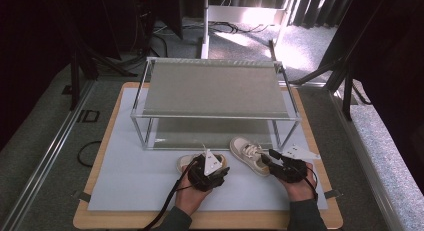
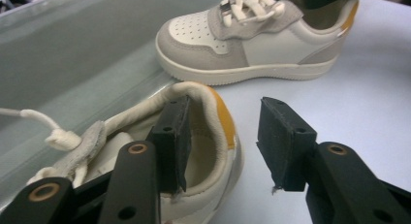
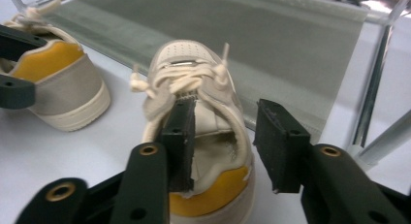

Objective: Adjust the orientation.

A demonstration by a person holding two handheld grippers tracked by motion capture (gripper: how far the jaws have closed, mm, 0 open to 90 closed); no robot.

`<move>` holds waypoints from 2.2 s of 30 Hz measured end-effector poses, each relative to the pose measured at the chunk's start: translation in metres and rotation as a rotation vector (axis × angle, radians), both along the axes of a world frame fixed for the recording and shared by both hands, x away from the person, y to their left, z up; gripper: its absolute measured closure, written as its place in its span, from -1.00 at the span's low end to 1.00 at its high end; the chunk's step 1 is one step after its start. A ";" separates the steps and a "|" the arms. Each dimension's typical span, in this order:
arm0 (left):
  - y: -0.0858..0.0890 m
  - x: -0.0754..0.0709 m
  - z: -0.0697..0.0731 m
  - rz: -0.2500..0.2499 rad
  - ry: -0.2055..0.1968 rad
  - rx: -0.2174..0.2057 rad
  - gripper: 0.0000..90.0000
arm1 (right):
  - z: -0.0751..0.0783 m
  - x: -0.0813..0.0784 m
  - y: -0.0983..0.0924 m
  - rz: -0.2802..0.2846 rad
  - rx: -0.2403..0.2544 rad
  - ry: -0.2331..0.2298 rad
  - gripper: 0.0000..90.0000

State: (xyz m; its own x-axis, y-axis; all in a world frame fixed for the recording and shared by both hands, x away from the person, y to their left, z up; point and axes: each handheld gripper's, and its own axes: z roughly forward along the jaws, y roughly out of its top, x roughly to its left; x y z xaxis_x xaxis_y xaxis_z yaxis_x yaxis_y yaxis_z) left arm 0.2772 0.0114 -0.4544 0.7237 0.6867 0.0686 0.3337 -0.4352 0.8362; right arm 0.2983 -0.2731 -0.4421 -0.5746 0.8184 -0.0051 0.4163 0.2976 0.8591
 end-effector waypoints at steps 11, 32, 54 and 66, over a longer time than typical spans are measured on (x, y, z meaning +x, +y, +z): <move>0.003 0.000 -0.001 -0.004 0.020 -0.007 0.62 | 0.005 -0.019 -0.003 0.061 0.018 -0.014 -0.02; 0.044 -0.044 0.005 -0.157 0.028 0.004 0.61 | -0.014 -0.013 0.006 0.037 -0.074 0.037 -0.29; 0.078 -0.036 0.011 0.107 0.026 -0.088 -0.24 | -0.013 -0.015 0.007 0.028 -0.073 0.038 -0.26; 0.071 -0.022 -0.002 0.113 0.078 -0.091 -0.30 | -0.013 -0.019 0.008 0.032 -0.065 0.032 -0.24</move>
State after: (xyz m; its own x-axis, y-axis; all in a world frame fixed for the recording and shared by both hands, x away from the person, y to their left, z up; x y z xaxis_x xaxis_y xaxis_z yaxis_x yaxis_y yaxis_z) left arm 0.2552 0.0826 -0.4564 0.6421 0.7649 -0.0515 0.4420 -0.3144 0.8401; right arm 0.2791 -0.2647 -0.4551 -0.6014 0.7980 -0.0388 0.4327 0.3662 0.8238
